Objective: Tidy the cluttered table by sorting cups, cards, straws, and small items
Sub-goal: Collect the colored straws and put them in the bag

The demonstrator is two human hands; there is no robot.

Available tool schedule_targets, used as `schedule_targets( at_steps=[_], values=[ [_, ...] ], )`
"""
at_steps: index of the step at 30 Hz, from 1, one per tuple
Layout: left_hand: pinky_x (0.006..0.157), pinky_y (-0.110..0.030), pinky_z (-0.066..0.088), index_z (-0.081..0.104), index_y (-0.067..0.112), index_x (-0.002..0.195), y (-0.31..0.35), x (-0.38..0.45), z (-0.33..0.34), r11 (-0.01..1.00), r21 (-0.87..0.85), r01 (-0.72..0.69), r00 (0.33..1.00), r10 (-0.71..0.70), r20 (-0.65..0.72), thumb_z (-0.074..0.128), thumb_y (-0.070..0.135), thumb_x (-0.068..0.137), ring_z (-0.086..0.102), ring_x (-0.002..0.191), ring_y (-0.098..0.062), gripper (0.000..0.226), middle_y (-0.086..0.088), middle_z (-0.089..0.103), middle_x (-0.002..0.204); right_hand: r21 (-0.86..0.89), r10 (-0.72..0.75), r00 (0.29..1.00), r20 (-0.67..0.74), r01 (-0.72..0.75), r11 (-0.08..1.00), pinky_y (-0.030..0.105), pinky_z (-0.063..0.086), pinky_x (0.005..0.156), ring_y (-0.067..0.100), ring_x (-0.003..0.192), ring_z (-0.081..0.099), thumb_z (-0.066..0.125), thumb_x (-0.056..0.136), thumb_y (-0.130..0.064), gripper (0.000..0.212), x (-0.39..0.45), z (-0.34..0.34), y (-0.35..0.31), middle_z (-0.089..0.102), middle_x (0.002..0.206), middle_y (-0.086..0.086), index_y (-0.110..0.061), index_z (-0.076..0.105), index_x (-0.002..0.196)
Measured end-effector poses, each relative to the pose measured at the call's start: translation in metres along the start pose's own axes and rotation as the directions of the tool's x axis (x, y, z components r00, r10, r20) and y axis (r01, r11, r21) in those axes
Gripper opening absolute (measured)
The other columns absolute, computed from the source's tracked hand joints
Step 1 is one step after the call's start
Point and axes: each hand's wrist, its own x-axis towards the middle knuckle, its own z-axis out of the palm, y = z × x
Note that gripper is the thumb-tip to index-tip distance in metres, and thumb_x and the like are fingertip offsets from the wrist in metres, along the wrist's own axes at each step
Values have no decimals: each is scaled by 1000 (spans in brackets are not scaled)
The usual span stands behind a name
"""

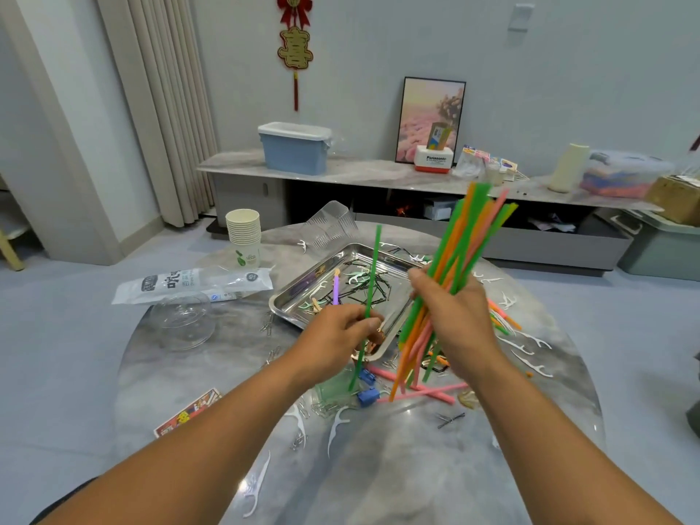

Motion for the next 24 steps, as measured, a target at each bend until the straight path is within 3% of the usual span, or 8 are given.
schedule_targets(
  at_steps=[4, 7, 9, 11, 13, 17, 20, 24],
  values=[
    [62, -27, 43, 70, 21, 92, 5, 1, 9, 980, 168, -106, 993, 95, 68, 55, 28, 103, 53, 61, -5, 20, 2, 67, 74, -41, -41, 988, 149, 47, 998, 43, 63, 67, 17, 68, 67, 75, 91, -25, 20, -12, 16, 3, 64, 71, 1, -7, 68, 94],
    [66, -25, 44, 71, 22, 99, 8, 1, 1, 968, 225, -110, 985, 76, 155, 55, 29, 103, 55, 65, 3, 18, 15, 65, 74, -71, -61, 989, 133, 71, 995, 47, 63, 72, 17, 77, 73, 75, 90, -20, 15, -15, 20, 6, 73, 80, 3, -9, 67, 99],
    [89, -31, 51, 65, 27, 128, 5, 2, -10, 941, 325, -98, 982, 39, 184, 65, 40, 96, 63, 101, -2, 35, 12, 70, 109, -49, -87, 992, 92, 92, 995, 46, 63, 78, 16, 82, 75, 71, 93, -16, 16, -16, 20, 7, 74, 87, 6, -10, 65, 107],
    [113, -42, 37, 39, 32, 152, -7, 2, -22, 841, 539, -42, 984, -58, 168, 77, 54, 80, 42, 139, -19, 85, 2, 49, 149, -24, -106, 994, 36, 107, 994, 45, 61, 86, 16, 85, 75, 70, 95, -17, 16, -15, 18, 10, 74, 90, 4, -15, 63, 109],
    [119, -46, 29, 18, 35, 158, -21, -2, -26, 716, 698, 18, 965, -196, 176, 84, 61, 66, 25, 148, -25, 116, 1, 31, 161, -3, -103, 995, 2, 103, 995, 47, 59, 90, 18, 86, 74, 70, 95, -19, 14, -15, 17, 16, 75, 89, 2, -20, 63, 107],
    [103, -42, 48, 14, 37, 157, -44, -9, -19, 650, 753, 106, 916, -359, 181, 84, 41, 74, 51, 130, -27, 108, -5, 45, 153, 17, -67, 997, -22, 68, 998, 39, 60, 87, 12, 82, 75, 69, 96, -19, 20, -23, 21, 27, 75, 89, -1, -20, 66, 115],
    [96, -35, 53, 31, 27, 152, -36, -3, -33, 756, 634, 164, 936, -322, 142, 80, 23, 82, 58, 121, -23, 86, -5, 50, 147, 40, -61, 997, -38, 62, 997, 33, 60, 83, 13, 84, 74, 68, 96, -20, 18, -29, 24, 33, 74, 90, -1, -24, 66, 114],
    [64, -21, 55, 37, 22, 130, -27, 4, -73, 927, 242, 287, 955, -296, -1, 79, 7, 80, 62, 91, -16, 67, -4, 54, 117, -17, -61, 997, -41, 60, 998, 31, 57, 77, 16, 84, 70, 70, 94, -24, 13, -39, 28, 45, 72, 88, 1, -27, 67, 106]
  ],
)
